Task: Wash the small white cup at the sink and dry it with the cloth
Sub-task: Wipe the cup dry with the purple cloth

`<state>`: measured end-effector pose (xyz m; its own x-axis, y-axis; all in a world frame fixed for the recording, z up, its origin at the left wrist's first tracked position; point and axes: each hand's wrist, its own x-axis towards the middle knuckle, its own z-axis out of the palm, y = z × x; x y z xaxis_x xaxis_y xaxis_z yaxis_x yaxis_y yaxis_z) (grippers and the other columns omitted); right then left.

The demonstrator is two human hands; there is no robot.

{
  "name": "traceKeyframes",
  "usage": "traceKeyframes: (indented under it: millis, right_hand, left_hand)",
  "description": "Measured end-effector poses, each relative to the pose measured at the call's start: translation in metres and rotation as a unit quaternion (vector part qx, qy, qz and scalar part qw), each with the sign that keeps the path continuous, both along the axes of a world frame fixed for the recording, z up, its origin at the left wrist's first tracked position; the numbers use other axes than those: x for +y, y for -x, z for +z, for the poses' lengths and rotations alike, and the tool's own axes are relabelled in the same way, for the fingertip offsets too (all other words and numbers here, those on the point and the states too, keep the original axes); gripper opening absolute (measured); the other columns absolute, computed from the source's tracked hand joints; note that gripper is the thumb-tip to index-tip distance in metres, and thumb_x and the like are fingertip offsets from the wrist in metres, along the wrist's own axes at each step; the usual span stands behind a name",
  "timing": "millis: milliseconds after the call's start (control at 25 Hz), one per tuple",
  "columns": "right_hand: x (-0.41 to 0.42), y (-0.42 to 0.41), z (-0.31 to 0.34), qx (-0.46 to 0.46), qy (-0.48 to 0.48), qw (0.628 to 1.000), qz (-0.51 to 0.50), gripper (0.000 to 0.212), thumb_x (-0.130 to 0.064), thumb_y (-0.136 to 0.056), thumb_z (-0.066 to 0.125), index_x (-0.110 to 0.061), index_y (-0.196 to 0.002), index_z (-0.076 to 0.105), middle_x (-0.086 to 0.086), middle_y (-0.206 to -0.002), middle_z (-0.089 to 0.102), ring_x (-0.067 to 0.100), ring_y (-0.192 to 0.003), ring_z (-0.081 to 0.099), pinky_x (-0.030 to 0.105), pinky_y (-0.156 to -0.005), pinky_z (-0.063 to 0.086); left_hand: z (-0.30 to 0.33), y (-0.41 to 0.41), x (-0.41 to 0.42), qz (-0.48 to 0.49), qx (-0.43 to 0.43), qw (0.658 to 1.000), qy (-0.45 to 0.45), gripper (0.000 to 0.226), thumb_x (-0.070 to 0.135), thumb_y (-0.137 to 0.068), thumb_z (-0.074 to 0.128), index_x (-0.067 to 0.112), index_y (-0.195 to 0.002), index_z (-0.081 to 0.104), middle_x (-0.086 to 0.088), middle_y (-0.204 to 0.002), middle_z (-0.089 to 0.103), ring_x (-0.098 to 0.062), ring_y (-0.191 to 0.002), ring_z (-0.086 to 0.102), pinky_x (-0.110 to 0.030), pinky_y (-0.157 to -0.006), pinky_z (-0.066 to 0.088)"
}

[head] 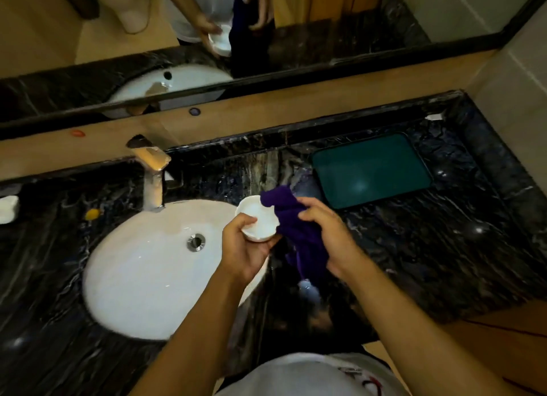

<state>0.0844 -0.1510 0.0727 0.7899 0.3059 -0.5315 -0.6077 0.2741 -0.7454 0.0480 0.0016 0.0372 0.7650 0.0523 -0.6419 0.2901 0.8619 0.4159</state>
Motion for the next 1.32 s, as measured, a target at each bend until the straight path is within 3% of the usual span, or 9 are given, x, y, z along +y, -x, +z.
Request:
traceKeyframes:
  millis: [160, 320, 520, 680, 880, 1000, 1080, 1200, 1320]
  right_hand:
    - [0.062, 0.046, 0.002, -0.113, 0.187, 0.968, 0.121, 0.015, -0.029, -0.087, 0.076, -0.024, -0.101, 0.072, 0.004, -0.106, 0.074, 0.02, -0.092, 0.072, 0.035, -0.084, 0.058]
    - [0.11, 0.086, 0.008, -0.173, 0.274, 0.922, 0.21, 0.019, -0.025, -0.088, 0.075, -0.018, -0.105, 0.075, 0.001, -0.099, 0.076, 0.013, -0.083, 0.073, 0.02, -0.071, 0.056]
    - [0.153, 0.122, 0.006, -0.214, 0.38, 0.876, 0.205, 0.02, -0.031, -0.087, 0.066, -0.018, -0.079, 0.077, 0.003, -0.076, 0.07, 0.024, -0.068, 0.07, 0.047, -0.069, 0.06]
    - [0.168, 0.14, 0.013, -0.269, 0.308, 0.879, 0.246, 0.02, -0.033, -0.086, 0.063, -0.022, -0.097, 0.076, -0.003, -0.101, 0.063, 0.025, -0.086, 0.07, 0.05, -0.078, 0.06]
    - [0.16, 0.128, 0.053, -0.285, 0.242, 0.863, 0.339, 0.018, -0.016, -0.093, 0.066, -0.018, -0.076, 0.067, 0.007, -0.088, 0.06, 0.028, -0.062, 0.068, 0.032, -0.048, 0.056]
    - [0.152, 0.118, 0.068, -0.243, 0.268, 0.846, 0.393, 0.018, -0.02, -0.092, 0.063, -0.006, -0.083, 0.07, 0.009, -0.078, 0.068, 0.029, -0.058, 0.07, 0.048, -0.059, 0.063]
    - [0.149, 0.11, 0.073, -0.248, 0.321, 0.802, 0.438, 0.024, -0.026, -0.093, 0.06, -0.009, -0.079, 0.071, 0.009, -0.077, 0.07, 0.026, -0.058, 0.071, 0.045, -0.064, 0.064]
    - [0.149, 0.101, 0.083, -0.317, 0.455, 0.661, 0.505, 0.019, -0.033, -0.088, 0.058, -0.022, -0.077, 0.069, 0.004, -0.079, 0.069, 0.023, -0.059, 0.071, 0.034, -0.057, 0.059]
    - [0.147, 0.105, 0.08, -0.404, 0.575, 0.552, 0.449, 0.015, -0.036, -0.082, 0.062, -0.023, -0.086, 0.07, 0.0, -0.075, 0.065, 0.023, -0.066, 0.064, 0.03, -0.058, 0.045]
  left_hand:
    - [0.001, 0.045, 0.054, -0.007, -0.028, 0.999, -0.038, 0.057, 0.034, -0.09, 0.062, 0.004, -0.138, 0.056, -0.023, -0.128, 0.066, -0.033, -0.109, 0.066, -0.045, -0.093, 0.052]
    - [-0.005, 0.084, 0.1, -0.014, -0.064, 0.989, -0.134, 0.046, 0.043, -0.093, 0.062, 0.031, -0.136, 0.053, -0.012, -0.125, 0.07, -0.028, -0.105, 0.07, -0.041, -0.075, 0.059]
    - [0.006, 0.117, 0.114, -0.064, -0.01, 0.978, -0.199, 0.041, 0.051, -0.103, 0.041, 0.019, -0.109, 0.065, -0.017, -0.107, 0.068, -0.027, -0.094, 0.067, -0.036, -0.072, 0.055]
    - [0.026, 0.126, 0.131, -0.098, 0.003, 0.965, -0.244, 0.039, 0.044, -0.103, 0.041, 0.021, -0.094, 0.071, -0.01, -0.092, 0.073, -0.023, -0.084, 0.069, -0.035, -0.071, 0.053]
    - [0.042, 0.13, 0.141, -0.104, 0.012, 0.973, -0.204, 0.042, 0.044, -0.103, 0.041, 0.018, -0.094, 0.074, -0.008, -0.086, 0.075, -0.025, -0.079, 0.07, -0.038, -0.072, 0.051]
    - [0.056, 0.124, 0.133, -0.133, 0.003, 0.96, -0.245, 0.045, 0.043, -0.103, 0.04, 0.021, -0.084, 0.074, -0.006, -0.078, 0.072, -0.022, -0.071, 0.067, -0.033, -0.061, 0.049]
    - [0.061, 0.123, 0.123, -0.144, 0.016, 0.949, -0.279, 0.044, 0.043, -0.102, 0.041, 0.022, -0.082, 0.074, -0.007, -0.08, 0.073, -0.024, -0.072, 0.067, -0.035, -0.062, 0.051]
    - [0.066, 0.12, 0.107, -0.131, 0.061, 0.943, -0.299, 0.042, 0.048, -0.097, 0.049, 0.017, -0.095, 0.078, -0.013, -0.098, 0.079, -0.031, -0.088, 0.074, -0.048, -0.075, 0.059]
    - [0.073, 0.114, 0.096, -0.119, 0.074, 0.946, -0.294, 0.044, 0.05, -0.095, 0.05, 0.018, -0.11, 0.075, -0.014, -0.103, 0.079, -0.032, -0.094, 0.074, -0.048, -0.072, 0.062]
